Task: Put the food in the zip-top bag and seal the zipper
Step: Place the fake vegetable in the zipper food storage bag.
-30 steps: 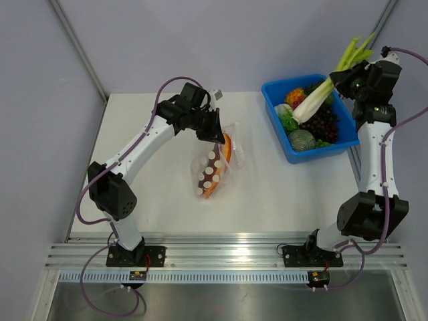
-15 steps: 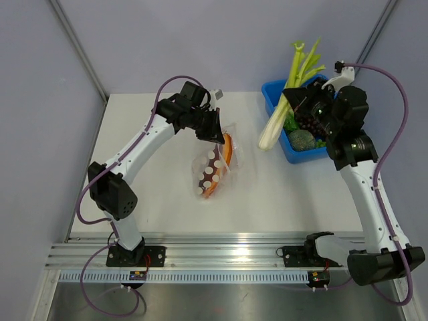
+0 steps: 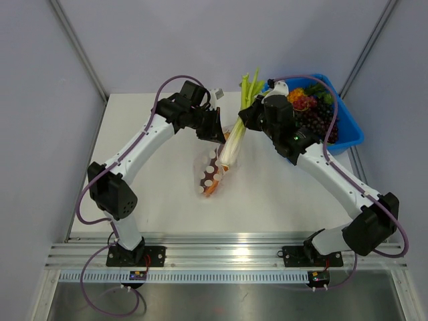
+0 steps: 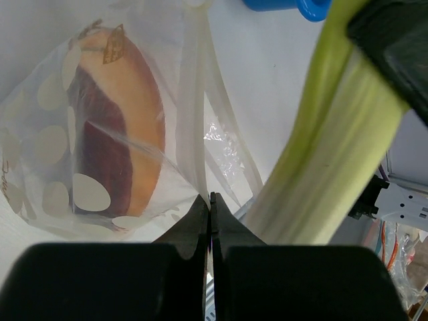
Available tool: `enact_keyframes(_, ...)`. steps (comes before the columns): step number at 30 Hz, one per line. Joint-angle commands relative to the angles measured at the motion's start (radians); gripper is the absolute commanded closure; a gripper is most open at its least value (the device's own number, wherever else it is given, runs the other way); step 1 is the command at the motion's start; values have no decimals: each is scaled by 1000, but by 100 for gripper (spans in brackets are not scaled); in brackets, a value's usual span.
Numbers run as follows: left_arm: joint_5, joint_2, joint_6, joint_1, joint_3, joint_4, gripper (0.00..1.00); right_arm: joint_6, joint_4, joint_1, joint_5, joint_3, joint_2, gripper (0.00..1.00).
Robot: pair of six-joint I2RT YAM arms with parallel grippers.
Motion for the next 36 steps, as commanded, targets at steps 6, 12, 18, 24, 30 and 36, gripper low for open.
enact_keyframes(6,65,-53,-4,8,57,50,100,-17,109,104,370,-14,27,100)
enact_keyframes(12,75,-55,-1,11,55,46,100,-40,139,104,472,-30,20,100)
enact_keyframes(18,97,-53,-15,13,63,59,100,-29,122,124,547,-5,55,100)
enact_keyframes(24,126,-46,-26,14,64,70,100,5,99,200,685,0,88,100)
enact_keyframes(30,146,-44,-46,18,72,86,100,35,85,294,739,0,142,100)
enact_keyframes(36,123,-52,-69,27,54,105,100,162,57,360,760,-71,135,100)
